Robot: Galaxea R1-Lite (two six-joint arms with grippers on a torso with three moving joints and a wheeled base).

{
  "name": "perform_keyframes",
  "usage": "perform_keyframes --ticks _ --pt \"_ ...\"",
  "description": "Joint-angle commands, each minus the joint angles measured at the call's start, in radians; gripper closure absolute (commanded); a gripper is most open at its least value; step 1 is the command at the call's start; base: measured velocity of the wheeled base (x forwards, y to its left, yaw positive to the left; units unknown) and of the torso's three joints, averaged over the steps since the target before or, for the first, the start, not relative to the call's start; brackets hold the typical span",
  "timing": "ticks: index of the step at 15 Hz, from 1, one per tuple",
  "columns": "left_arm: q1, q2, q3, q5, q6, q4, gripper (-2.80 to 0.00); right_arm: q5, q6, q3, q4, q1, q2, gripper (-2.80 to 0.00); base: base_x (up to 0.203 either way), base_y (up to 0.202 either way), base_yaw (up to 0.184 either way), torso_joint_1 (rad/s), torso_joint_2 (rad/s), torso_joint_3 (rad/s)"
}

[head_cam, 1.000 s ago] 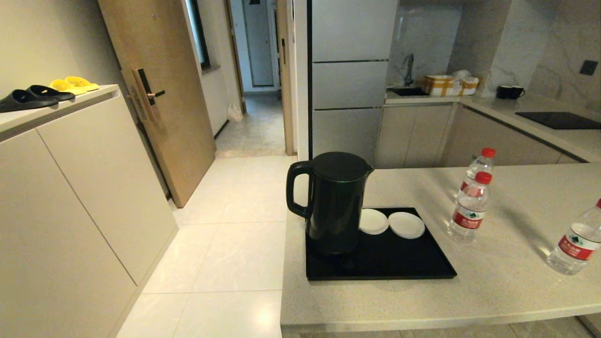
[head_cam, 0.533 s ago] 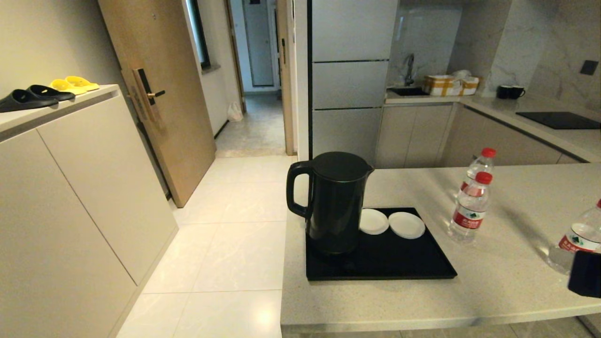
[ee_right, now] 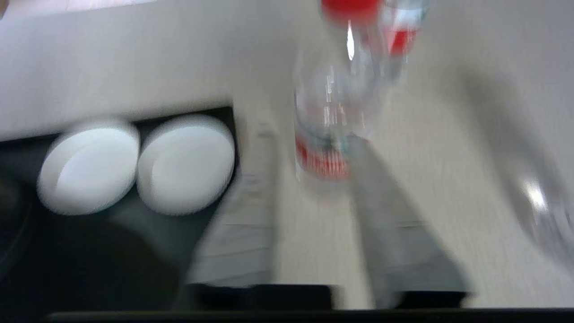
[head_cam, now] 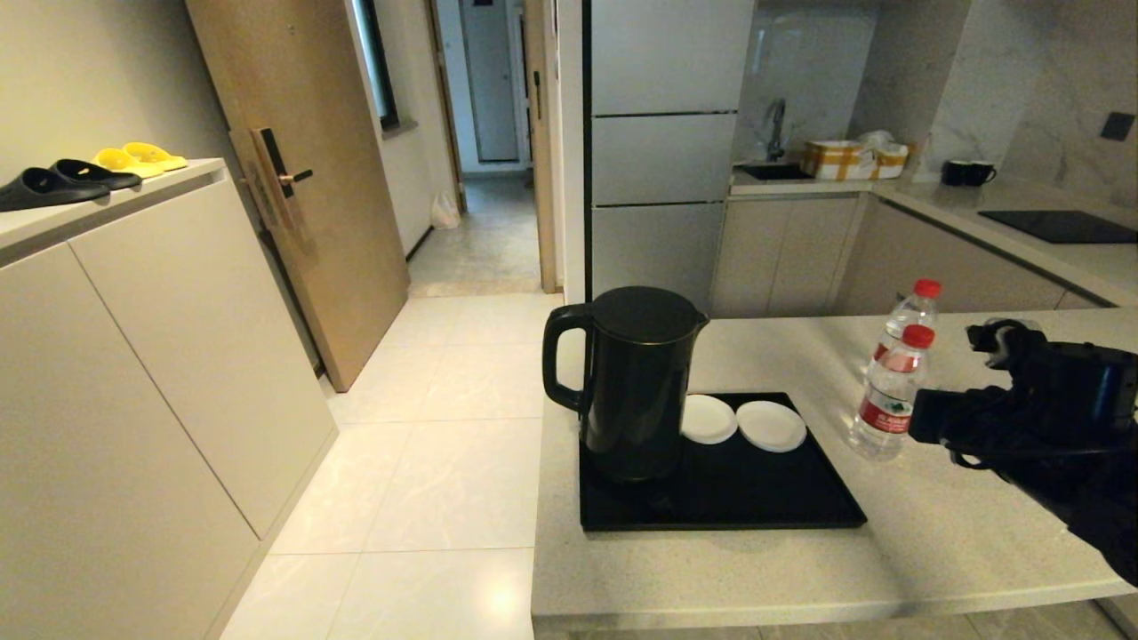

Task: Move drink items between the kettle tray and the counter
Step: Return the bottled water to its original position

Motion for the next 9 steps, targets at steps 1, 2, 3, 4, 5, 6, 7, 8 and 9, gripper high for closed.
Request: perform_keyframes --ticks 1,2,3,4,5,6,7,8,9 --pt "0.001 0.001 0.000 0.001 0.000 0.000 0.00 -0.003 -0.048 -0.074 0.017 -0.010 0.114 -2.80 0.000 0.000 0.000 0.000 0.00 0.000" --pt "0.001 0.001 0.000 0.000 0.000 0.000 0.00 0.002 -0.066 -0.089 0.050 -0.011 0.115 -2.80 0.000 0.000 0.000 0.000 0.00 0.000" --pt "0.001 0.001 0.000 0.000 0.000 0.000 0.00 0.008 -0.068 -0.126 0.079 -0.012 0.115 -2.80 0.000 0.000 0.000 0.000 0.00 0.000" --pt "0.001 0.001 0.000 0.001 0.000 0.000 0.00 0.011 -0.068 -0.168 0.142 -0.017 0.115 -2.80 0.000 0.000 0.000 0.000 0.00 0.000" --pt "0.001 0.001 0.000 0.000 0.000 0.000 0.00 0.013 -0.064 -0.186 0.197 -0.019 0.107 -2.80 0.000 0.000 0.000 0.000 0.00 0.000" --pt "0.000 0.001 0.000 0.001 0.000 0.000 0.00 0.015 -0.056 -0.194 0.216 -0.020 0.099 -2.80 0.000 0.000 0.000 0.000 0.00 0.000" --pt "0.001 0.001 0.000 0.001 0.000 0.000 0.00 0.015 -0.051 -0.201 0.217 -0.026 0.107 -2.80 0.000 0.000 0.000 0.000 0.00 0.000" --pt "0.001 0.000 0.000 0.000 0.000 0.000 0.00 0.014 -0.046 -0.212 0.223 -0.039 0.117 -2.80 0.000 0.000 0.000 0.000 0.00 0.000" --pt "0.001 0.001 0.000 0.000 0.000 0.000 0.00 0.014 -0.043 -0.220 0.226 -0.048 0.127 -2.80 0.000 0.000 0.000 0.000 0.00 0.000"
